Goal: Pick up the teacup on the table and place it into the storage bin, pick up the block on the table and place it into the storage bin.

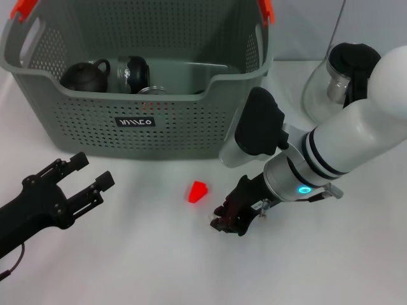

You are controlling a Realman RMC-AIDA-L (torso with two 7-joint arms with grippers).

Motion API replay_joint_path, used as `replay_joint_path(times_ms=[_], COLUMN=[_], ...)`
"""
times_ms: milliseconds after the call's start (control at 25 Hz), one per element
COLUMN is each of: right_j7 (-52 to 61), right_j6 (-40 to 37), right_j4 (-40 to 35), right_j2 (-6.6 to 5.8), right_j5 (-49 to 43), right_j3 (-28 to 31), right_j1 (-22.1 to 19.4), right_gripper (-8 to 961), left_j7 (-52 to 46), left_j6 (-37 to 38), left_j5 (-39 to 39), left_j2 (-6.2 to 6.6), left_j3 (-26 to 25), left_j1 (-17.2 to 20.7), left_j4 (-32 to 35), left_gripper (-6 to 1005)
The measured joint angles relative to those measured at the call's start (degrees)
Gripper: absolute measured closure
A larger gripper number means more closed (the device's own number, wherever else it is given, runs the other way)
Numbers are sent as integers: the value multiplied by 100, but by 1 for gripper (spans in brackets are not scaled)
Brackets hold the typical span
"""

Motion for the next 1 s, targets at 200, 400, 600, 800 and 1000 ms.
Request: replay_joint_path(times_ms=[200, 400, 600, 800, 1000], right_j7=[21, -166, -623, -897, -892], right_j6=[-228, -1064, -2030, -2531, -1833], right_j4=[-275, -1149, -2044, -2603, -2939], right_j2=[-30, -52, -49, -57, -46], right_j5=[33, 19, 543, 1440, 1697], right_j3=[191, 1185, 2481, 3209, 3270], right_j1=[-111, -501, -823, -865, -745], right_gripper=[756, 756, 755, 755, 755], left_j7=[0, 0, 0, 0, 0], left_j6=[0, 0, 0, 0, 0], left_j5=[-3, -10, -25, -23, -26], left_j2=[0, 0, 0, 0, 0], left_j3=[0, 1, 1, 1, 0], left_j1=[23, 28, 25, 7, 14], left_j4=[0, 0, 0, 0, 0], left_gripper=[249, 248, 249, 249, 249])
